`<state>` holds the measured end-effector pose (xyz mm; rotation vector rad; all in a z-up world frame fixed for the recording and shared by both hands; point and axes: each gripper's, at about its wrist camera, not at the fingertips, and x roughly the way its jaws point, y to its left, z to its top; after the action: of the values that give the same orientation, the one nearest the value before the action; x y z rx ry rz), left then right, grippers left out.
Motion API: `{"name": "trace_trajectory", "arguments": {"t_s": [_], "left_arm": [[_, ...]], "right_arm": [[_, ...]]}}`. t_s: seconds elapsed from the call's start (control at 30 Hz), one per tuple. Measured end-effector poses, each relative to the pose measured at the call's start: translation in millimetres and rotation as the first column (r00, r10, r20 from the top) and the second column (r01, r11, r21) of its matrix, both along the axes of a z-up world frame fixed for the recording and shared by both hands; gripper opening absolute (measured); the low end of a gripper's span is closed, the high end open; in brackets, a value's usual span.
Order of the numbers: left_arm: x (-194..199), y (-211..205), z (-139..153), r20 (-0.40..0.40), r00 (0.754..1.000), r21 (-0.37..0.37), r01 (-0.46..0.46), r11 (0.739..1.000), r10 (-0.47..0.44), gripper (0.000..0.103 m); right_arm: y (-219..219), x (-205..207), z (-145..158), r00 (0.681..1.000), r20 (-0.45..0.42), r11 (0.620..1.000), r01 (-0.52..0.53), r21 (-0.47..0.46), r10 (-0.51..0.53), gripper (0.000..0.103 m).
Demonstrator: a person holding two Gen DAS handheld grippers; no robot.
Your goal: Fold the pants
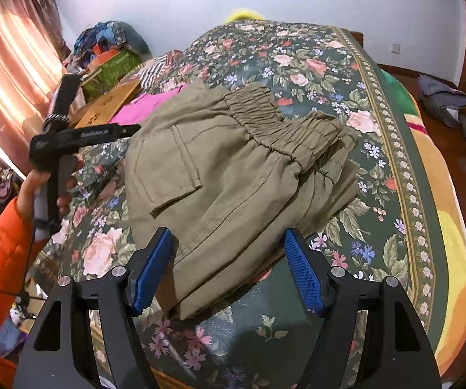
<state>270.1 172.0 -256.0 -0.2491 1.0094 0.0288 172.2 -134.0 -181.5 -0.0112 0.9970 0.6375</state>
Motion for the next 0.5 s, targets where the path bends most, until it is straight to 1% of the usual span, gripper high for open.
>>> {"name": "trace_trajectory", "arguments": {"t_s": [0.1,0.17,0.2,0.23,0.27,0.3,0.33,0.37,0.43,0.5], "left_arm": [[7.3,0.3,-5.6,-0.005,1.000,-0.047,0.019,0.999,-0.019,0.078],[12.3,-0.8,-11.8,-0.034,0.999,-0.081,0.034,0.996,-0.037,0.078],[13.0,-1.7,-14.5,-0.037,0.998,-0.090,0.042,0.995,-0.045,0.077],[13.6,-4.0,-16.9,-0.037,0.998,-0.093,0.054,0.994,-0.058,0.074],[13.2,-6.3,-17.7,-0.034,0.997,-0.090,0.064,0.994,-0.067,0.071],[12.5,-9.5,-18.6,-0.032,0.996,-0.098,0.078,0.992,-0.081,0.062],[12.0,-11.0,-19.1,-0.032,0.996,-0.112,0.085,0.990,-0.089,0.056],[10.4,-12.3,-18.5,-0.025,0.996,-0.121,0.084,0.989,-0.087,0.053],[7.2,-14.1,-17.1,-0.012,0.997,-0.125,0.079,0.989,-0.081,0.038],[4.1,-12.4,-16.8,-0.012,0.998,-0.126,0.059,0.990,-0.061,0.032]], "right_arm": [[-1.7,0.0,-2.4,1.000,0.025,0.999,-0.015,-0.048,0.016,0.068],[-6.8,5.3,-4.4,0.999,0.030,0.998,-0.011,-0.060,0.012,0.069],[-11.3,10.1,-6.4,1.000,0.027,0.998,0.002,-0.064,0.000,0.069],[-14.9,13.6,-7.8,1.000,0.026,0.998,0.011,-0.066,-0.010,0.069],[-19.9,18.5,-9.6,0.999,0.026,0.997,0.027,-0.068,-0.025,0.069],[-25.0,24.0,-11.5,0.999,0.027,0.997,0.044,-0.070,-0.042,0.069],[-29.5,28.9,-12.9,0.998,0.027,0.996,0.060,-0.071,-0.058,0.069],[-32.7,32.7,-14.1,0.997,0.027,0.995,0.072,-0.071,-0.070,0.069],[-38.8,41.0,-17.2,0.995,0.020,0.993,0.097,-0.061,-0.096,0.069],[-41.9,46.6,-20.6,0.994,0.019,0.993,0.107,-0.049,-0.106,0.069]]}}
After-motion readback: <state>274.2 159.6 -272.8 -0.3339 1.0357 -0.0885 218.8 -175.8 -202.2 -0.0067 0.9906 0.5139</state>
